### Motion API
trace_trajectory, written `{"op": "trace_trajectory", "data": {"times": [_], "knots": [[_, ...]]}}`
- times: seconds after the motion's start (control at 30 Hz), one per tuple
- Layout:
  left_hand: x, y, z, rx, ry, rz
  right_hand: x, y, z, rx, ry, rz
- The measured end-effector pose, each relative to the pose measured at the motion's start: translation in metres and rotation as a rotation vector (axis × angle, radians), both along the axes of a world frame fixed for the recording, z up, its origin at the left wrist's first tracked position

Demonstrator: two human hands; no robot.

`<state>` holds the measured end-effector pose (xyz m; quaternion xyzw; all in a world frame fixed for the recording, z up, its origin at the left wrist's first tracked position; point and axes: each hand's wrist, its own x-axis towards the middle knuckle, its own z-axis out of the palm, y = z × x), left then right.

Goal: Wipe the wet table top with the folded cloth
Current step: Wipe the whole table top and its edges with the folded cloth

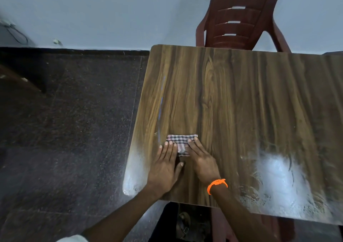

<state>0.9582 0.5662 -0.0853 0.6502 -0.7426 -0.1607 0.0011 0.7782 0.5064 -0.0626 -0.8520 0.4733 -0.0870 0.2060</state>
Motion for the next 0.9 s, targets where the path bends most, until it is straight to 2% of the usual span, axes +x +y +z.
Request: {"op": "trace_trajectory", "data": {"times": [0.23,0.37,0.6,0.8,0.9], "knots": [[-0.019,-0.04,0.002,-0.004,-0.009,-0.022,-0.006,-0.021,-0.002,0.023,-0.062,-0.192],[0.004,-0.052,0.003,-0.043,-0.008,0.02,0.022,-0.03,-0.006,-0.003,-0.096,-0.162],[0.045,0.036,-0.009,-0.119,-0.008,0.002,0.041,0.045,-0.01,-0.068,-0.092,-0.015],[0.0,0.096,-0.011,-0.093,0.01,0.016,-0.003,0.096,-0.023,-0.056,-0.053,0.055],[-0.021,0.083,-0.006,-0.069,0.009,0.006,-0.02,0.089,-0.02,-0.033,-0.05,-0.053]]}}
